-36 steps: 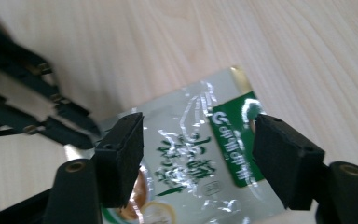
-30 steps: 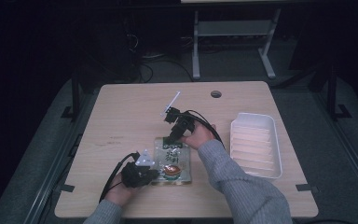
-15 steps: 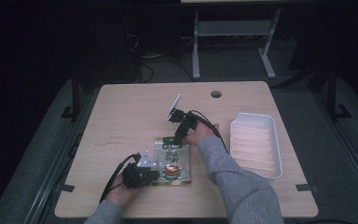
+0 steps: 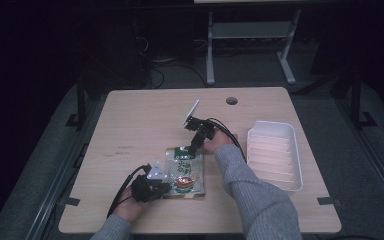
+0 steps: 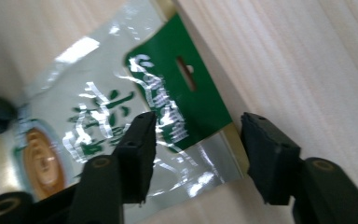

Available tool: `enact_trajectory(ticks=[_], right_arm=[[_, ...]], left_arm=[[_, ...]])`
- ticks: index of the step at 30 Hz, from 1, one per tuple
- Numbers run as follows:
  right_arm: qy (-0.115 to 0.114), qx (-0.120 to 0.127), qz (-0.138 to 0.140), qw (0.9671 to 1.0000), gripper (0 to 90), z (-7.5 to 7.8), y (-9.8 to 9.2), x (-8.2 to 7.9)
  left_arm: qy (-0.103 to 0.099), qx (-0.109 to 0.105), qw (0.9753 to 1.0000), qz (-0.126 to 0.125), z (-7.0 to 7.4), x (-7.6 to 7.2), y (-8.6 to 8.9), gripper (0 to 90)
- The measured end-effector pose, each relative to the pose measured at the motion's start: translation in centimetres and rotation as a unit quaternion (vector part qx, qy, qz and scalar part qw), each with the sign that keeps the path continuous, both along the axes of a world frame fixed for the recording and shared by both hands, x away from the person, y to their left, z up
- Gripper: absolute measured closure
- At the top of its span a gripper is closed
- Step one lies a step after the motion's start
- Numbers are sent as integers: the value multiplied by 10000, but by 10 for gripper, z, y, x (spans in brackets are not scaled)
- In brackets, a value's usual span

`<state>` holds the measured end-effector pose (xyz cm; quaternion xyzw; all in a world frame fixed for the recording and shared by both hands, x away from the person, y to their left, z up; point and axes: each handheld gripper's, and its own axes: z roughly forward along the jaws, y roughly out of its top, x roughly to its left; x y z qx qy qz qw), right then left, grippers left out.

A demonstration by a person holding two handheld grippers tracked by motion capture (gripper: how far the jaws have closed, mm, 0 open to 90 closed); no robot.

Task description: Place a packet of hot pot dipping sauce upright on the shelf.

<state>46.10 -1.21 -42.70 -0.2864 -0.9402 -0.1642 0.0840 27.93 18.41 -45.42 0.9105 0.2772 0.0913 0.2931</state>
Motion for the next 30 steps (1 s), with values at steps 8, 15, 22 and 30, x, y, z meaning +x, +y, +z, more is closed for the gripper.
enact_trajectory(ticks=[8, 15, 22, 30], right_arm=[[403, 587, 337, 9969, 654, 16, -3, -9], [299, 475, 578, 9968, 626, 11, 9, -12], [280, -24, 583, 9979, 636, -4, 12, -11], [180, -119, 587, 9980, 737, -11, 17, -11]], left_arm=[[-31, 13, 10000, 13, 0, 0, -1, 829], [-4, -30, 10000, 41, 0, 0, 0, 820], [10, -26, 10000, 23, 0, 1, 0, 813], [-4, -20, 10000, 42, 0, 0, 0, 807]])
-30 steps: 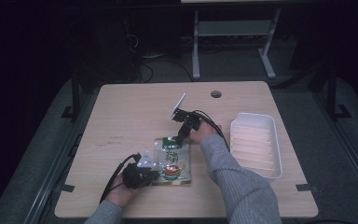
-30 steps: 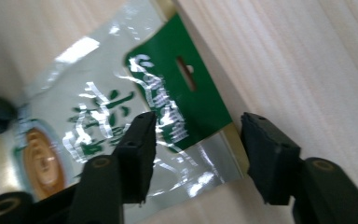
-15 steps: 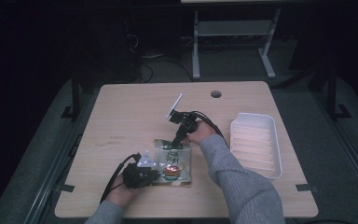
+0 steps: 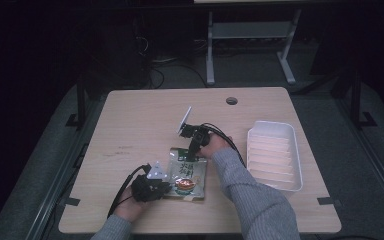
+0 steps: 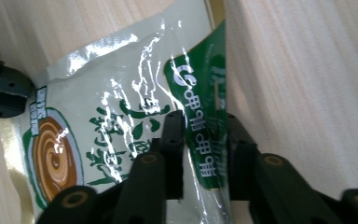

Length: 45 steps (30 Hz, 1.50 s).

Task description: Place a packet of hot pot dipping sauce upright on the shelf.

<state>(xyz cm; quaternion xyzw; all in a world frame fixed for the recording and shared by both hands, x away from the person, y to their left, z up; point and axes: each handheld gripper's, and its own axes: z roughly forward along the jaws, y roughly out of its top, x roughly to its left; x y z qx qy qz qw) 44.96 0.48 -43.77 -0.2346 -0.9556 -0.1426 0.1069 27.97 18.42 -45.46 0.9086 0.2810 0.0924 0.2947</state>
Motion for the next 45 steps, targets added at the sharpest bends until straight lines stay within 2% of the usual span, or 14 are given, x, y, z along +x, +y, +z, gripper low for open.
enact_trajectory(ticks=[2, 3, 4, 7, 10, 13, 28, 40, 45], right_arm=[[-7, -10, -26, 10000, 761, 0, 0, 0], [-84, -42, 5, 10000, 830, 1, 0, 0], [-136, -52, 23, 9999, 853, 1, 0, -1], [-151, 5, 109, 9998, 876, 4, -1, -2], [-143, 40, 135, 9998, 880, 6, -2, -3], [-157, 76, 167, 9997, 884, 10, -4, -4], [-291, 678, 296, 9968, 890, 49, -16, -17], [-311, 1000, 446, 9935, 892, 67, -24, -28], [-340, 1021, 561, 9926, 892, 76, -23, -33]], left_arm=[[-8, 7, 10000, -4, 0, 0, 0, 803], [-14, 11, 10000, 3, 0, 0, 0, 797], [-17, 15, 10000, 4, 0, 0, 0, 796], [-26, 22, 10000, 14, 0, 0, 0, 783], [-53, 49, 10000, 13, 1, -1, 0, 777], [-194, 159, 9997, 10, 2, -4, -1, 769], [-227, -54, 9997, 94, 8, -10, 5, 706], [-211, -235, 9992, 244, 10, -10, 14, 640], [-214, -272, 9990, 290, 11, -11, 18, 627]])
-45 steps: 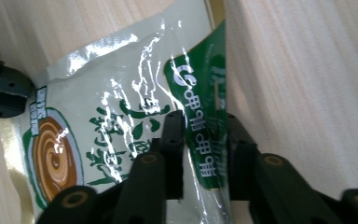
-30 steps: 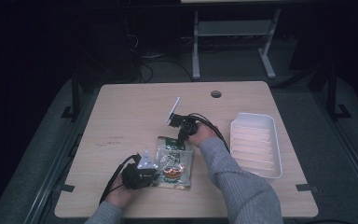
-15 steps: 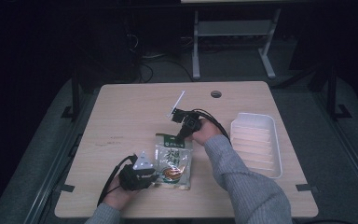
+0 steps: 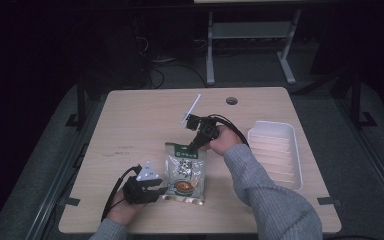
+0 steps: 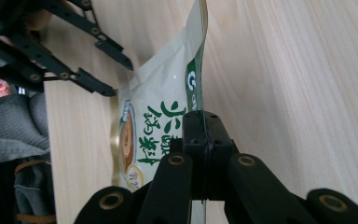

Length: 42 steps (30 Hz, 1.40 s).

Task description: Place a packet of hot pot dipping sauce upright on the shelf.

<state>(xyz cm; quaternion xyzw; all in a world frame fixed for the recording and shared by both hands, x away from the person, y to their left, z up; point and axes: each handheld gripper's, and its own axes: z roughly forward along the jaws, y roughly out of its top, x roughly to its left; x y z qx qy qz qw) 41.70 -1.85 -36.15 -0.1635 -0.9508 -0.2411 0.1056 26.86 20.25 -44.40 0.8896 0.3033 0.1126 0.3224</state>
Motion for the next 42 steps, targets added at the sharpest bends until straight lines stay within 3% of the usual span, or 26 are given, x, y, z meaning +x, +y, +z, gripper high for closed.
enact_trajectory(ticks=[19, 42], right_arm=[[-107, 317, 277, 9991, 893, 27, -2, -18], [-365, 355, 563, 9971, 894, 63, -8, -36]], left_arm=[[-13, -151, 9997, 174, 3, -1, 15, 593], [-40, -243, 9992, 329, 3, 1, 27, 529]])
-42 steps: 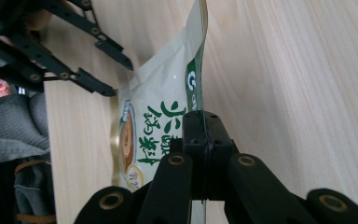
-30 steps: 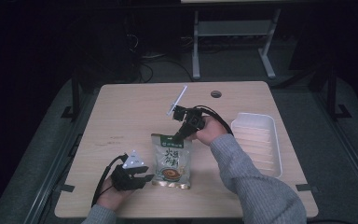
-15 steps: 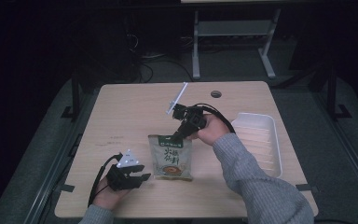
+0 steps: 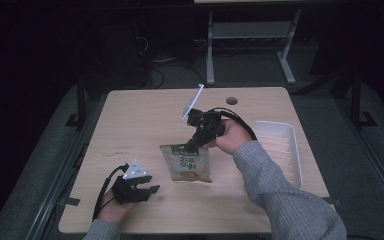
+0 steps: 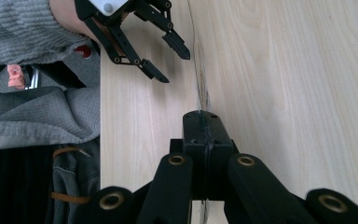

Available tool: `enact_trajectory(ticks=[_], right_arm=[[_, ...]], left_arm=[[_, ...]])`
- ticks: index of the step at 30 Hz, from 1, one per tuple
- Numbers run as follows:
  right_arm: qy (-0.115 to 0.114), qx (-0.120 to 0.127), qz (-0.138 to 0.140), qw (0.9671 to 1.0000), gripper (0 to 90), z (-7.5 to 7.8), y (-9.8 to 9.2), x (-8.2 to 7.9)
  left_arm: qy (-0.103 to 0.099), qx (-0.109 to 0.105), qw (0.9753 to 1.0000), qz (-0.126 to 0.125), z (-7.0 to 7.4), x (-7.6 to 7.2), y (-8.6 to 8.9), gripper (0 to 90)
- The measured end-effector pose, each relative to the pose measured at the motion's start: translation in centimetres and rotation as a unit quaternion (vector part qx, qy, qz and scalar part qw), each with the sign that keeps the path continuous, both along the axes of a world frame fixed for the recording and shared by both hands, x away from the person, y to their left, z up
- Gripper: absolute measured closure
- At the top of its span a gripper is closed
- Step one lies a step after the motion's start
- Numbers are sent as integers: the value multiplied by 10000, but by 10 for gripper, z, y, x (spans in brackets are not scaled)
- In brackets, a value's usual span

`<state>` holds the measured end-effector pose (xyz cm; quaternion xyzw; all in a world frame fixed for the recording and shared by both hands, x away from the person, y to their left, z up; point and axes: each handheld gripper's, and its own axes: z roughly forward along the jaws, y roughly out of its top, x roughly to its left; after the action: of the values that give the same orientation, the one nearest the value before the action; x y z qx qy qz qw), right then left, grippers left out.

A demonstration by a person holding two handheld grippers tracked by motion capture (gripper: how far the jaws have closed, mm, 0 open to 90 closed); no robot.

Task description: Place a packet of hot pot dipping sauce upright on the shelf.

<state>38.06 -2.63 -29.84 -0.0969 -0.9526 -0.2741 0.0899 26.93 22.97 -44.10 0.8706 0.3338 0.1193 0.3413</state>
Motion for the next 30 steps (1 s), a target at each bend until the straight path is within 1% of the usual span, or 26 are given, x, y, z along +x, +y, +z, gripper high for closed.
enact_trajectory(ticks=[4, 5, 9, 14, 20, 28, 30], right_arm=[[-53, 3, 24, 10000, 895, 8, -4, -2], [-53, 3, 24, 10000, 895, 8, -4, -2], [-111, 20, 49, 9999, 895, 19, -9, -2], [-186, -4, 39, 9998, 895, 26, -15, -3], [-215, -27, -47, 9998, 895, 35, -27, -3], [-323, -28, -96, 9994, 894, 47, -44, -6], [-334, -21, -166, 9993, 894, 50, -50, -6]], left_arm=[[-1, 4, 10000, 0, 0, 0, 2, 528], [-1, 4, 10000, 0, 0, 0, 2, 527], [-3, 5, 10000, 20, 0, 1, 3, 526], [1, 0, 10000, 35, 0, 1, 4, 526], [2, -6, 10000, 47, 0, 1, 5, 525], [0, -1, 10000, 56, 0, 1, 6, 523], [2, -1, 10000, 62, 0, 1, 6, 523]])
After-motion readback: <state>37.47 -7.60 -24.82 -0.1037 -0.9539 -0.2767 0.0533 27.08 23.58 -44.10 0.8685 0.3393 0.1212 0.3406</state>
